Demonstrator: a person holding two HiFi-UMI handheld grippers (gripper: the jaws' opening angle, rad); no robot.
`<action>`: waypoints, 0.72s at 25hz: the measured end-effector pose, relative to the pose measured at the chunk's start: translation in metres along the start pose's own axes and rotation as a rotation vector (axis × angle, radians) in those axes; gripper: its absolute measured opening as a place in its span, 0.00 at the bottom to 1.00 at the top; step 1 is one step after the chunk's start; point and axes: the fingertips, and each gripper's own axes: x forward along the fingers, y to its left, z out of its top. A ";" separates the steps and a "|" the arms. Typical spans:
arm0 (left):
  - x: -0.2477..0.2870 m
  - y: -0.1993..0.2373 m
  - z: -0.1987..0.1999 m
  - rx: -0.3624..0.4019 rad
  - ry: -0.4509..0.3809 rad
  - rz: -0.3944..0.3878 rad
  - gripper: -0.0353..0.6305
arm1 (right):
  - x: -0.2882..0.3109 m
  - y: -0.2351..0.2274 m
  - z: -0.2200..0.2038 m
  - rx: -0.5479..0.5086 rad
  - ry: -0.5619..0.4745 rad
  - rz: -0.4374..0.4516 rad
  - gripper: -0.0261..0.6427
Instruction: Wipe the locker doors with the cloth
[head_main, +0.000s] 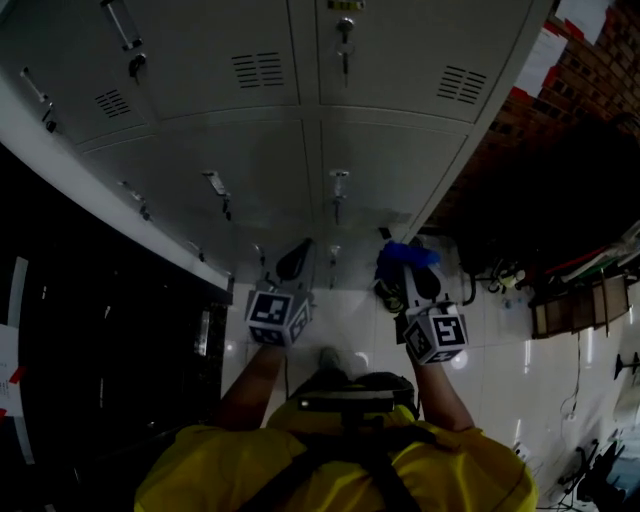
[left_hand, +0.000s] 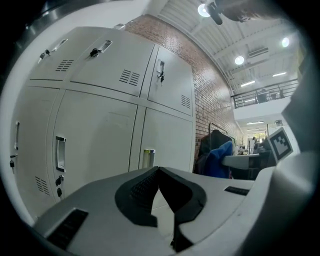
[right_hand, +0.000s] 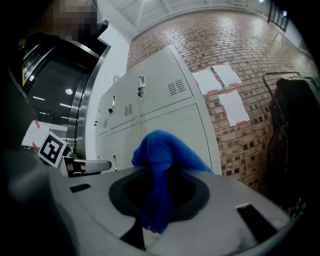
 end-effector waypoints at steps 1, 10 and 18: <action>-0.011 -0.007 -0.002 0.004 0.003 0.001 0.05 | -0.012 0.004 -0.003 0.016 0.002 0.003 0.15; -0.115 -0.095 -0.006 0.031 -0.059 0.020 0.05 | -0.154 0.038 0.015 0.040 -0.096 0.078 0.15; -0.246 -0.233 -0.046 0.008 -0.060 -0.001 0.05 | -0.345 0.055 0.002 0.057 -0.114 0.075 0.14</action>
